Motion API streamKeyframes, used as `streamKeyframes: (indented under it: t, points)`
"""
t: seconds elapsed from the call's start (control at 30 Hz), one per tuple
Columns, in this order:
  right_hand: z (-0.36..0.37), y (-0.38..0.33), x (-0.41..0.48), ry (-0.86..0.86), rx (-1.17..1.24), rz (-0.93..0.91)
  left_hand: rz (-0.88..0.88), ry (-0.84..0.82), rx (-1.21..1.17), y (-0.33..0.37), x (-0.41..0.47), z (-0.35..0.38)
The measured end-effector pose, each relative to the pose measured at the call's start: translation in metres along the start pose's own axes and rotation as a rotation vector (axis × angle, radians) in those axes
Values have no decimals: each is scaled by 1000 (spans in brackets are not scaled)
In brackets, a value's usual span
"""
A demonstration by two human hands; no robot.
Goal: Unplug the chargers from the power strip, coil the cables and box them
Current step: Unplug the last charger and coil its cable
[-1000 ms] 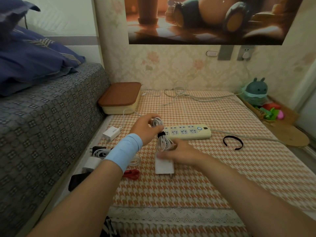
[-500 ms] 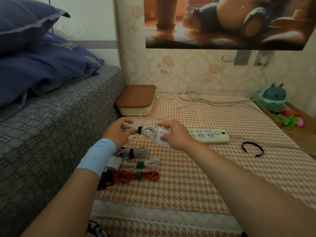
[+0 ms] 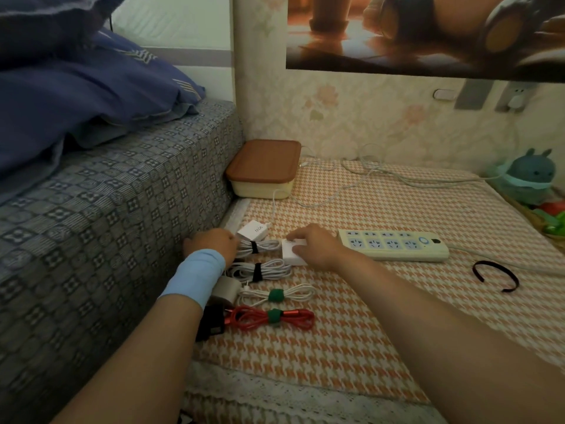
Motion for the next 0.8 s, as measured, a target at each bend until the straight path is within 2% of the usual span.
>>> streamKeyframes:
  t: [0.13,0.37,0.6,0.73,0.8]
  points:
    - [2,0,0,-20,-5,-12,-30,41,-139,-1,2,-2]
    - [-1,-3,4,10,-14,-17,45,83,-315,30,15,-16]
    - [-3,2,17,5,103,-11,48,-211,-97,55,50,0]
    - [-5,2,16,39,201,-3,18,-137,-85,62,62,3]
    - [-6,2,15,64,211,-2,43,-45,-112,66,61,-1]
Point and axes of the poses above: each hand's wrist, its own x-axis towards the middle knuckle, its own z-axis out of the palm, y = z × x, the point moved 2 cm from there along x, towards the middle knuckle, and after that the axes turned 10 degrees about x, right-handed, at the moved point
